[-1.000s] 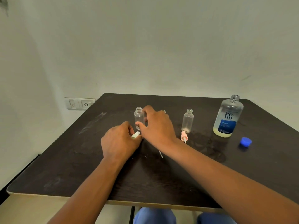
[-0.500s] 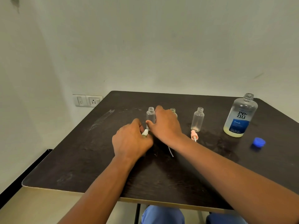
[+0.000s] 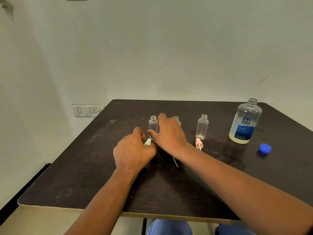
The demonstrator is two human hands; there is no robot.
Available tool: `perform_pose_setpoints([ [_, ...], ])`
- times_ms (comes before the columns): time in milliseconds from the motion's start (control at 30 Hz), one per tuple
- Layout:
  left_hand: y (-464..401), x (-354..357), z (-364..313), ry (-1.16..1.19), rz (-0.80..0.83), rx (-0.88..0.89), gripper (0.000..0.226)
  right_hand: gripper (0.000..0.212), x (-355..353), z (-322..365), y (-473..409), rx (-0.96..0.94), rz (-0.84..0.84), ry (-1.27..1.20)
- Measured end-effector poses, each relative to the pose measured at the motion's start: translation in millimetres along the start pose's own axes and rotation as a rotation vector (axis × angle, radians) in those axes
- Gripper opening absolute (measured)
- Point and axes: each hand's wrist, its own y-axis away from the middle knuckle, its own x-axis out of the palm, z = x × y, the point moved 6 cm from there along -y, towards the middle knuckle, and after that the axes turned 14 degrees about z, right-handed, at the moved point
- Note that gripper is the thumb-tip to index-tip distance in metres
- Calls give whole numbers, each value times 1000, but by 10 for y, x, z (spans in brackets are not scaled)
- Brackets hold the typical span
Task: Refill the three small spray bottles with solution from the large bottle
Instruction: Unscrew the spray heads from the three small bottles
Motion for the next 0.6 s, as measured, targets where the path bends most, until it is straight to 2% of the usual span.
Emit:
perform_pose_setpoints([
  [267,8,-12,12,9,-18,-11,32,48,-176,7,93,-45,-97,-30],
  [600,1,4,32,45,-19,-25,30,41,-428,-226,417,-146,-246,-62],
])
